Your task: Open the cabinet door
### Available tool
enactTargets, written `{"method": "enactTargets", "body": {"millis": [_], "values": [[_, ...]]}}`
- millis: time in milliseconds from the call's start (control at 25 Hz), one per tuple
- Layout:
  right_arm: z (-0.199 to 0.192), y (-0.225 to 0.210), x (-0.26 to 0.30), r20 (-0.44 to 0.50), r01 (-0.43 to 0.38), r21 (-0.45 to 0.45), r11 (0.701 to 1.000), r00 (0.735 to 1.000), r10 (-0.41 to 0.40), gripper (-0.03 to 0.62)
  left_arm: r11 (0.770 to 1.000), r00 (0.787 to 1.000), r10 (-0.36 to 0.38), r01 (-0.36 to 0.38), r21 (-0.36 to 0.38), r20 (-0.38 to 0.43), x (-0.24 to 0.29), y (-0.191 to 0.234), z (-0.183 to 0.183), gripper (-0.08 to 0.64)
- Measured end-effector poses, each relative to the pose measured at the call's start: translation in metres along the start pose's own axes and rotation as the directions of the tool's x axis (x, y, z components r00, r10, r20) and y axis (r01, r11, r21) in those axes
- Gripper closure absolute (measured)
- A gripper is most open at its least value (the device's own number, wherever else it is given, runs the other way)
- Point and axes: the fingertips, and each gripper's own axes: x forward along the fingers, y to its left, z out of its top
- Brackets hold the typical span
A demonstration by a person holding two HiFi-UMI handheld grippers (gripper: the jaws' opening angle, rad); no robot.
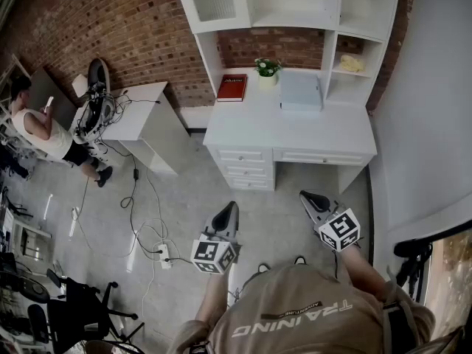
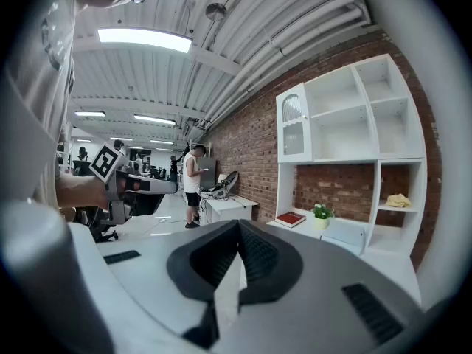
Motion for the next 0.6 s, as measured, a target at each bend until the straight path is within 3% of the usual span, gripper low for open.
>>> {"method": "enactTargets", "body": {"millis": [280,600], "values": [[-0.004,0.020,0.018,-0.025,0.020,-0.006,1.000,0.999,-0.020,0.580,1.000,1.000,-0.022,0.022,-0.014,-0.010,-0.008,0.022,-0.010,0.551],[-0.016,0.044,0.033,-0.039,0.063,0.022,0.998,0.997,-0.063,0.580,0.993,0.996,-0.063,0.056,-0.101,-0.069,-0.017,0.045,-0.047,0.551]]}}
